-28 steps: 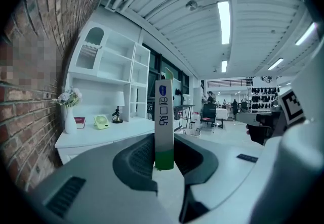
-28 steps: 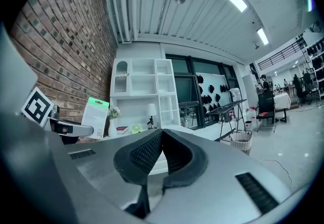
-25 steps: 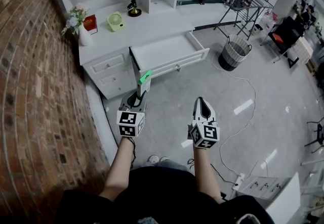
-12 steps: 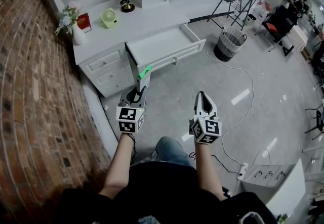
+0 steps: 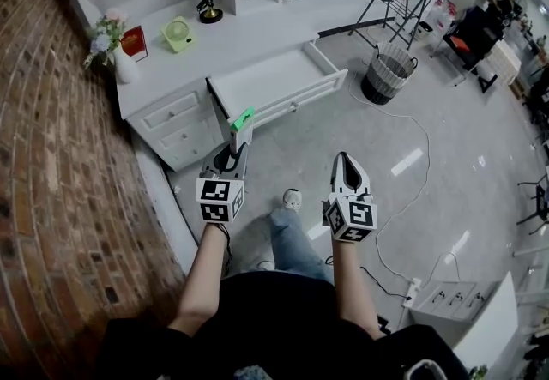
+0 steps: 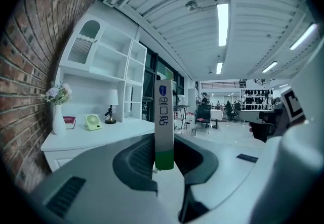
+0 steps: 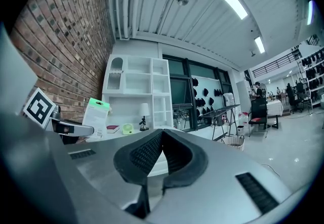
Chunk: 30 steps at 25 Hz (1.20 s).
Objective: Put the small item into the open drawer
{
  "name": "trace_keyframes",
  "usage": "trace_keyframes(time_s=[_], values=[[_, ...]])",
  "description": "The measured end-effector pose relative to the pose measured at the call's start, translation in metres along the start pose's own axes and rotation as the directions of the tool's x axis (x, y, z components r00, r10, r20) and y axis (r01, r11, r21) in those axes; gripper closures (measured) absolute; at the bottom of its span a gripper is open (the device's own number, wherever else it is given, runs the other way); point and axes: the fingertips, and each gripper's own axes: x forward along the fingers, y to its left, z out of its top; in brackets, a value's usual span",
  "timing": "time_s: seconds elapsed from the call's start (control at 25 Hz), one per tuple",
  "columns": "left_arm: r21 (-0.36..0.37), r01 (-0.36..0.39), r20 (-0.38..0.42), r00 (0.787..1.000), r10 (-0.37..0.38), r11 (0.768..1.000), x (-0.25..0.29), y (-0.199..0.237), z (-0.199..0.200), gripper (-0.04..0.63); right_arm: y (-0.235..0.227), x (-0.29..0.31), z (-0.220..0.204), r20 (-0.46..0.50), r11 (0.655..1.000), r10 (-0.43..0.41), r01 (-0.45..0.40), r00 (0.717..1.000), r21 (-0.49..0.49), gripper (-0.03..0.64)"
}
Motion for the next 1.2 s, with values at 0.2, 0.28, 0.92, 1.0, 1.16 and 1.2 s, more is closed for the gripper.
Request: trace_keyframes(time_s=[0.2, 0.28, 0.92, 1.0, 1.16, 1.2], values=[[0.004, -0.002, 0.017, 1.0, 0.002, 1.0, 0.052, 0.01, 0.012, 0.505, -0.025, 0.048, -0.002, 0.011, 1.0, -0.008, 0.008, 1.0, 0.004, 0.617], [0.009, -0.005, 0.013, 1.0, 0.005, 1.0, 0.079, 0.016, 0.013, 0.503, -0.033, 0.074, -0.006, 0.006, 1.0, -0.001, 0.001, 1.0, 0.004, 0.617], [-0.004, -0.059, -0.08, 0.995, 0.058, 0.998, 0.36, 0.087, 0.033, 0.505, -0.137, 0.378, 0.004, -0.074, 0.996, 0.087, -0.089, 0.993, -0.025, 0.617], [0.002, -0.071, -0.083, 0.994, 0.07, 0.998, 0.389, 0.093, 0.04, 0.503, -0.146, 0.413, 0.01, -0.08, 0.993, 0.111, -0.114, 0.991, -0.023, 0.617], [-0.001, -0.084, -0.093, 0.992, 0.083, 0.996, 0.431, 0.102, 0.048, 0.503, -0.153, 0.464, 0.017, -0.092, 0.988, 0.151, -0.153, 0.984, -0.011, 0.617], [-0.003, -0.084, -0.098, 0.992, 0.083, 0.996, 0.437, 0.104, 0.049, 0.505, -0.153, 0.472, 0.017, -0.096, 0.987, 0.156, -0.158, 0.983, -0.009, 0.617]])
